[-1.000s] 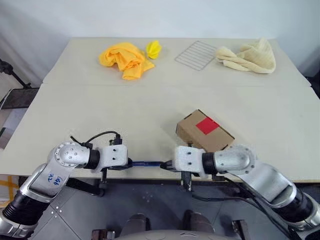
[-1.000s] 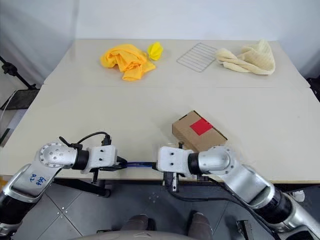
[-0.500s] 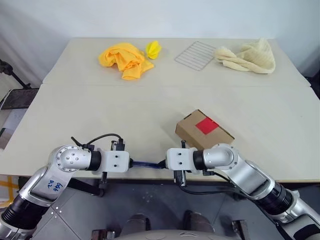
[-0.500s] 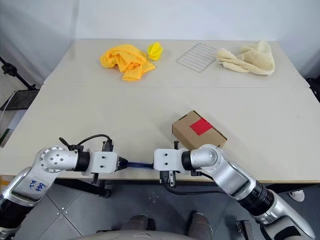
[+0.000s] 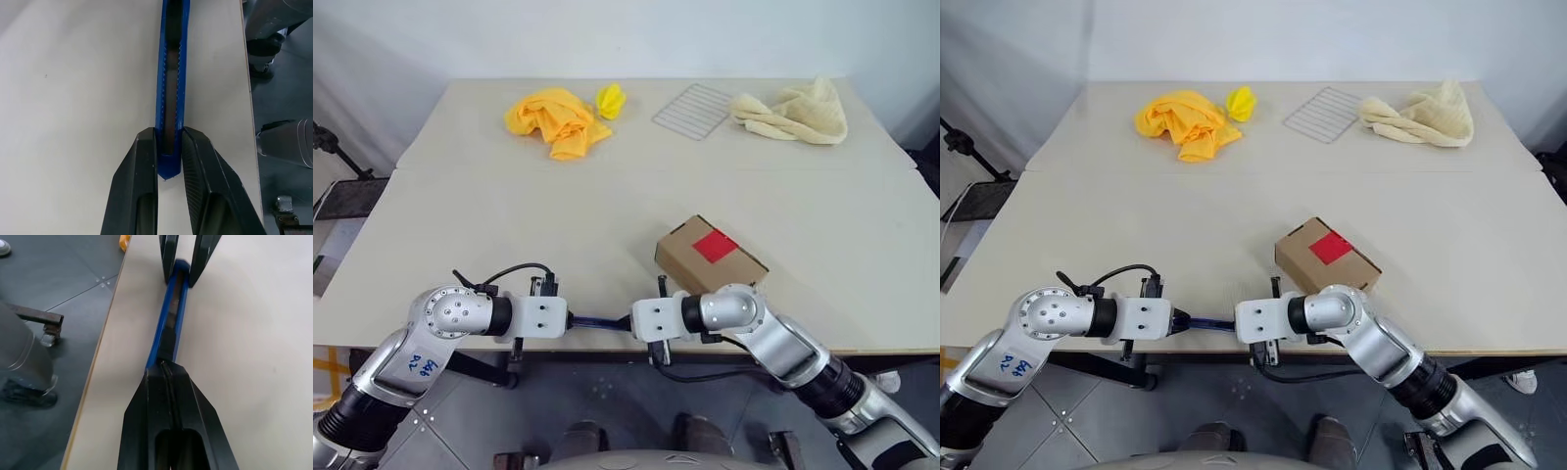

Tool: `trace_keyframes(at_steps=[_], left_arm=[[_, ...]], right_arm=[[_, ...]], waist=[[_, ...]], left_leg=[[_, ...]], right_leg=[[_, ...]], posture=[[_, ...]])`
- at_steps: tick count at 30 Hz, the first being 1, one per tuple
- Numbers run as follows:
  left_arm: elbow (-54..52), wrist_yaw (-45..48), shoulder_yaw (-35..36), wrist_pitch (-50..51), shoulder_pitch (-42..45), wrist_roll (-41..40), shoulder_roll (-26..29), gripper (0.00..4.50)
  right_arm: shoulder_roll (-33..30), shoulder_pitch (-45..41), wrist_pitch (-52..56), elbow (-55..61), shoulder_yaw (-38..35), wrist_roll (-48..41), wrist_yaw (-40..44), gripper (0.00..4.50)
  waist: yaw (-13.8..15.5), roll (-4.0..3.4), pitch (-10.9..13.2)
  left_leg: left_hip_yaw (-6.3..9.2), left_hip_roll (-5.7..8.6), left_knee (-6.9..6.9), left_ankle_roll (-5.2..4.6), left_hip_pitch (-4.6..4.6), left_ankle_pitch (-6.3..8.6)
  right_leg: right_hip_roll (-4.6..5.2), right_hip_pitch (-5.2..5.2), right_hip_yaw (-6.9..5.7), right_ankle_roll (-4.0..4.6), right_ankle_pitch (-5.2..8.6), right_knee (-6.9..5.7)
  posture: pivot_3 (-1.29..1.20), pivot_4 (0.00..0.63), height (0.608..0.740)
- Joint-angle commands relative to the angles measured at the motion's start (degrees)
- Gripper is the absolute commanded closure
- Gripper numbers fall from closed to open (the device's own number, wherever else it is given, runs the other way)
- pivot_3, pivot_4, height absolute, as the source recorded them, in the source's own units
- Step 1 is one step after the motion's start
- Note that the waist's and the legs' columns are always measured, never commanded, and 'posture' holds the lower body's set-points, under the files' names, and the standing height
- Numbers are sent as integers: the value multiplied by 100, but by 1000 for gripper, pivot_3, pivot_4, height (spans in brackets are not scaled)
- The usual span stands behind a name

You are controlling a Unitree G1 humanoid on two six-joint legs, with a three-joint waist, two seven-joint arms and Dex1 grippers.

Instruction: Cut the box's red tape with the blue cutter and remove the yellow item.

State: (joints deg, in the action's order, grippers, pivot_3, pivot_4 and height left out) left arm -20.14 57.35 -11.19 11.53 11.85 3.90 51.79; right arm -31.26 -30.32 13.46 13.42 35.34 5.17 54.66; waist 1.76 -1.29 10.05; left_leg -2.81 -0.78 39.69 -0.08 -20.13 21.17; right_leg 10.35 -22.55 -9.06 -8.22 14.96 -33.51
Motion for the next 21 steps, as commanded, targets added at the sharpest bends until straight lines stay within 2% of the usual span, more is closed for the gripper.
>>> trace_keyframes(at_steps=[1,12,16,19,21], left_arm=[[124,68,-336,96,-150,110,-134,4057],[237,132,-343,139,-33,188,-283,4057],[267,122,-340,212,20,213,-346,4057],[307,54,-299,318,51,242,-396,4057],[350,-116,2,325,-1,83,-482,4057]], right_arm=[[211,14,-121,-403,247,207,129,4488],[1158,-389,-325,-1154,309,466,101,4488],[1271,-427,-325,-1254,190,484,105,4488],[1249,-373,-147,-1061,-99,321,108,4488],[1125,-250,556,-374,-628,-160,201,4488]], waist=[[-6,-11,-9],[-28,-38,-32],[-26,-40,-34],[-26,-40,-33],[-23,-40,-33]], left_leg=[[0,0,0,0,1,0],[0,1,1,-1,4,-1],[1,1,2,-1,4,-1],[1,2,2,-1,3,-1],[1,1,3,-1,2,-1]], right_leg=[[0,0,0,0,0,-1],[0,1,2,0,0,-8],[0,1,3,0,0,-9],[0,1,4,0,0,-8],[0,0,3,0,0,-9]], posture=[[0,150,740],[0,150,740],[0,150,740],[0,150,740],[0,150,740]])
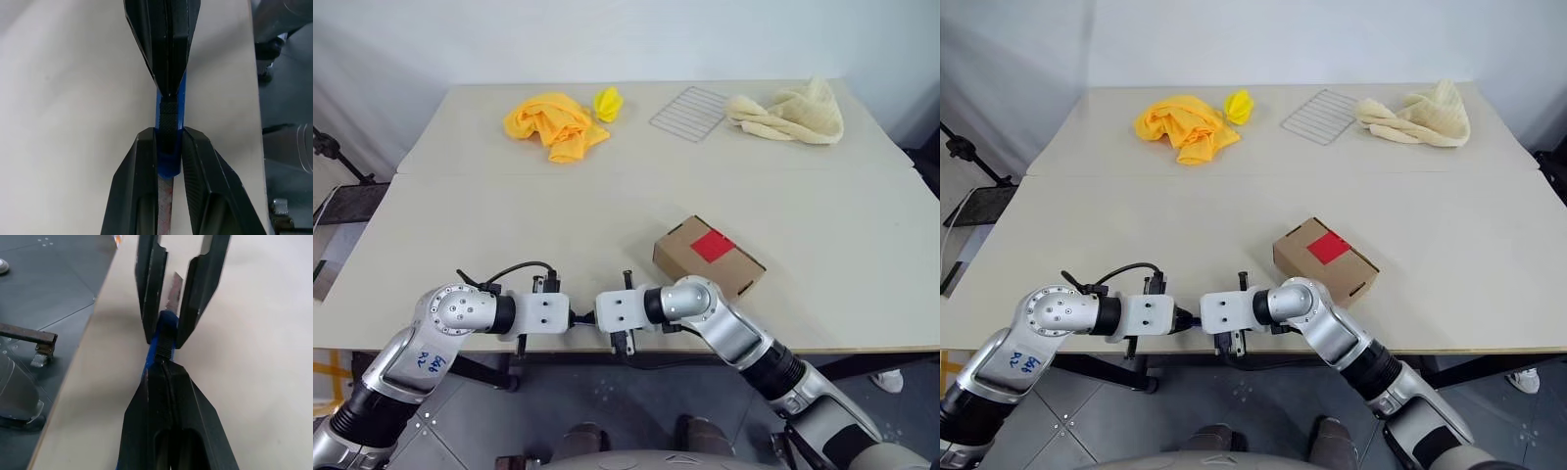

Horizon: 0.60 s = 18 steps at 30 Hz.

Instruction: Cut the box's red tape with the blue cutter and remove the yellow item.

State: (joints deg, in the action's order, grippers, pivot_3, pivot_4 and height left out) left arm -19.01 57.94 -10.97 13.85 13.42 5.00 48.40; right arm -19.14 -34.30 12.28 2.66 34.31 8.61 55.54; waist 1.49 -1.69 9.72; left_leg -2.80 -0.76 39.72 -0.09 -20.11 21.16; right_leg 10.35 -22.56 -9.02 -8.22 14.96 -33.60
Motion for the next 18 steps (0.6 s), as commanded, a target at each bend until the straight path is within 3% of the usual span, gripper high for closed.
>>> trace_keyframes(at_steps=[1,3,6,11,12,17,18], left_arm=[[283,-281,139,30,-183,-90,-193,4057],[463,-500,432,-174,-153,-231,-353,4057],[767,-725,797,-692,-110,-411,-493,4057],[1329,-1062,983,-1718,3,-433,-689,4057],[1461,-1180,989,-2039,62,-365,-739,4057],[2120,-2055,980,-3178,561,181,-1027,4057],[2172,-2223,976,-3299,652,249,-1103,4057]], right_arm=[[-149,195,1058,1052,-780,-755,161,4488],[-231,222,1752,1593,-1282,-1255,184,4488],[-543,162,3160,2356,-2122,-2141,253,3930],[-726,-339,4575,2459,-2959,-2930,-122,2217],[-718,-461,4785,2377,-3050,-3005,-233,2025],[-821,-1193,5735,1758,-3258,-3374,-552,172],[-793,-1405,5906,1542,-3328,-3437,-615,81]], waist=[[3,4,3],[-12,13,8],[-28,23,15],[-55,36,24],[-63,39,25],[-84,60,38],[-88,60,38]], left_leg=[[1,-1,1,0,-6,0],[2,-1,3,0,-12,0],[3,-7,4,0,-17,0],[-1,-9,0,2,-23,2],[-1,-9,-1,2,-26,2],[-4,-7,-3,3,-31,1],[-5,-6,-3,3,-33,1]], right_leg=[[0,-3,-1,0,0,0],[0,-8,-2,0,0,2],[-5,-15,-3,1,0,-1],[-6,-26,-2,1,0,5],[-6,-29,-2,1,0,5],[-6,-37,-3,1,0,3],[-5,-37,-3,1,0,5]], posture=[[0,150,740],[0,150,740],[0,150,740],[0,150,740],[0,150,740],[0,150,740],[0,150,740]])
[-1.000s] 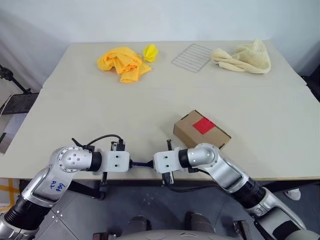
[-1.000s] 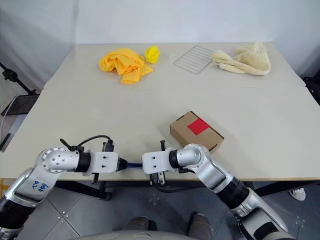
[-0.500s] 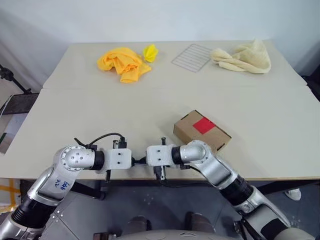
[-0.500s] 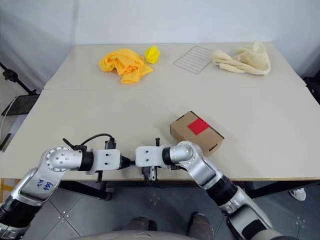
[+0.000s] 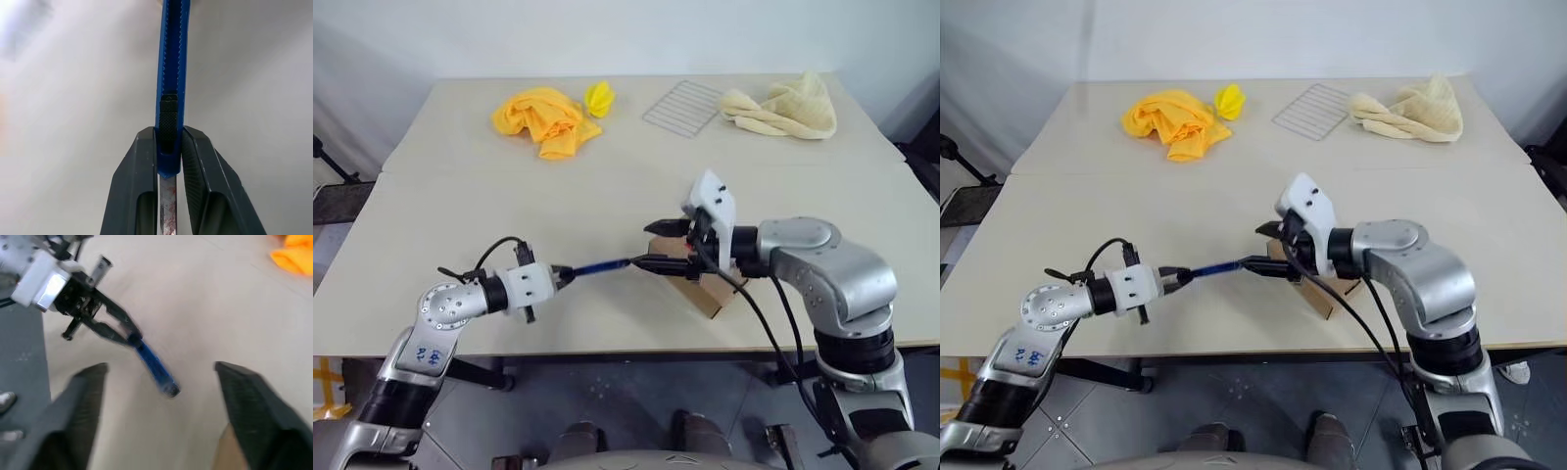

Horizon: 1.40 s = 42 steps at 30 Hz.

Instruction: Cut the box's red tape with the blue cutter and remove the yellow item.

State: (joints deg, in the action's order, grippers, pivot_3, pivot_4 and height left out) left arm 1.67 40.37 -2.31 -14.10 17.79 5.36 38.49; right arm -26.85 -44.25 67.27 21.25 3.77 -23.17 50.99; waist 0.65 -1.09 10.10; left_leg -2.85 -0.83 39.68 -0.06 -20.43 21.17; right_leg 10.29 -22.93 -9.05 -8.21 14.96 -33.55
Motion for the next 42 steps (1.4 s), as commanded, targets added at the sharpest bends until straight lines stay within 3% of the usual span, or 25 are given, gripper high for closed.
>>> trace_keyframes(at_steps=[1,9,17,32,35,42], left_arm=[[160,-628,120,-756,297,222,-209,4057],[603,-1452,57,-1725,753,583,-590,4057],[641,-1836,13,-1771,920,865,-712,4057],[377,-1712,-84,-1625,751,743,-743,4057],[363,-1700,-82,-1601,735,730,-737,4057],[383,-1741,-58,-1531,766,743,-749,4057]], right_arm=[[46,-689,607,-602,-388,-327,-253,81],[355,-2088,1580,-2338,-769,-759,-542,81],[400,-2186,1517,-2709,-562,-919,-596,81],[446,-2240,869,-3043,-174,-849,-579,81],[459,-2256,855,-3084,-207,-886,-576,701],[422,-2207,917,-3004,-136,-951,-499,3203]], waist=[[-6,3,2],[-97,20,12],[-135,22,13],[-228,22,13],[-229,22,13],[-227,22,13]], left_leg=[[-1,0,0,0,0,0],[-19,1,-10,0,-14,0],[-30,2,-7,0,-46,0],[-27,1,4,1,-62,-1],[-27,1,4,1,-63,-1],[-27,1,6,0,-63,-1]], right_leg=[[0,-1,0,0,0,-1],[5,-33,-10,-3,-2,-10],[8,-66,-12,-6,-4,-9],[8,-75,-14,-7,-4,-11],[8,-76,-14,-7,-4,-11],[8,-76,-14,-7,-4,-11]], posture=[[0,150,740],[0,150,740],[0,150,740],[0,150,740],[0,150,740],[0,150,740]])
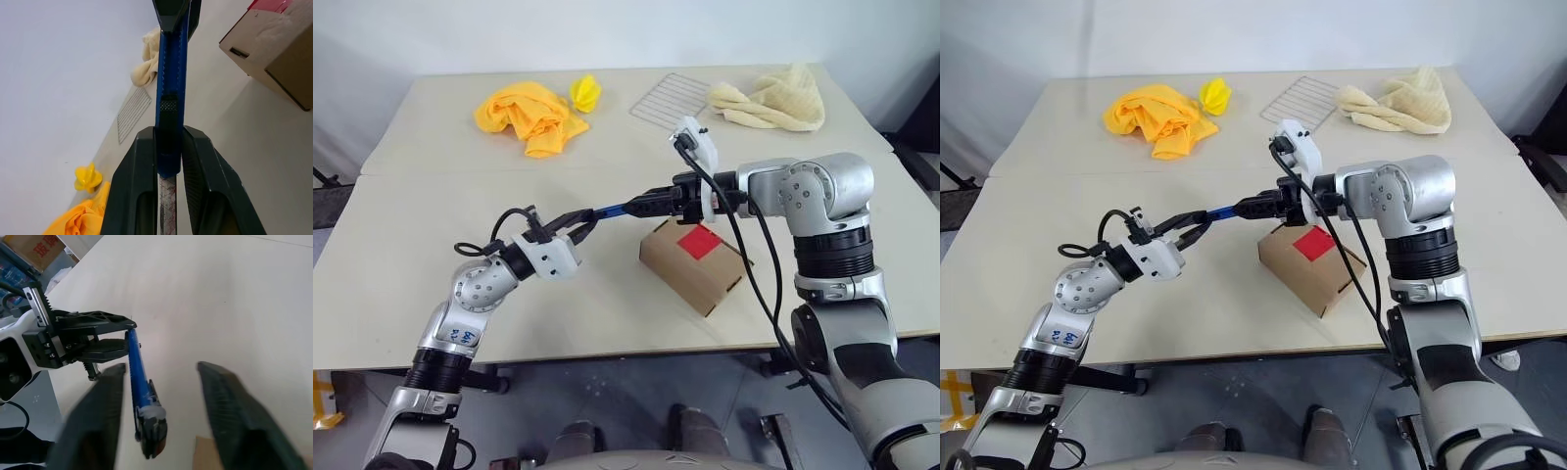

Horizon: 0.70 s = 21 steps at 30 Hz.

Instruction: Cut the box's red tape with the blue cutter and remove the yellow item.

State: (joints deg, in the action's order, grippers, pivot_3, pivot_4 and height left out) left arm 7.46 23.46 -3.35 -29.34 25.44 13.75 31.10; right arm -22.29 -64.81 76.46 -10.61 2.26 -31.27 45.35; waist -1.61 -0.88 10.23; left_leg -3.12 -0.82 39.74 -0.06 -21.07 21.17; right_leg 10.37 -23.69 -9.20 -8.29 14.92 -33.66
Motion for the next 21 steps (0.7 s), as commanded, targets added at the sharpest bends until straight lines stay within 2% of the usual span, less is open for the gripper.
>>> trace_keyframes(at_steps=[1,3,4,8,10,11,13,21], left_arm=[[-196,-55,45,9,9,-97,-16,4057],[-182,-59,46,43,23,-113,-29,4057],[-175,-63,48,72,29,-121,-38,4057],[-158,-57,57,251,47,-169,-106,4057],[-228,0,111,655,35,-328,-220,4057],[-330,193,163,1092,-1,-631,-274,3555],[-582,535,268,1948,-99,-1138,-317,3179],[-962,1222,988,3822,-240,-2427,64,644]], right_arm=[[-45,-141,-2,196,36,-146,71,3555],[-70,-111,-3,250,89,-172,85,4241],[-76,-106,-8,257,102,-182,77,4354],[-87,-103,-69,255,116,-176,45,4345],[-98,-114,-103,266,77,-177,17,4345],[-120,-141,-135,259,40,-174,3,4345],[-178,-202,-174,239,-46,-169,-36,4345],[-602,-273,-514,209,-124,-14,-129,4345]], waist=[[-1,0,0],[-2,0,0],[1,0,0],[3,0,0],[1,0,0],[1,0,0],[-3,0,0],[-3,1,1]], left_leg=[[0,0,0,0,0,0],[0,0,0,0,0,0],[1,0,1,0,0,0],[1,1,6,0,-1,0],[1,1,7,0,-2,0],[1,1,7,0,-1,0],[2,0,11,0,-4,0],[2,0,16,0,-3,0]], right_leg=[[0,0,0,0,0,0],[0,0,0,0,0,0],[0,0,0,0,0,-2],[1,0,0,-1,0,-4],[1,0,0,-1,0,-4],[1,0,0,-1,0,-5],[1,0,1,-1,0,-7],[1,0,3,-1,0,-9]], posture=[[0,150,740],[0,150,740],[0,150,740],[0,150,740],[0,150,740],[0,150,740],[0,150,740],[0,150,740]])
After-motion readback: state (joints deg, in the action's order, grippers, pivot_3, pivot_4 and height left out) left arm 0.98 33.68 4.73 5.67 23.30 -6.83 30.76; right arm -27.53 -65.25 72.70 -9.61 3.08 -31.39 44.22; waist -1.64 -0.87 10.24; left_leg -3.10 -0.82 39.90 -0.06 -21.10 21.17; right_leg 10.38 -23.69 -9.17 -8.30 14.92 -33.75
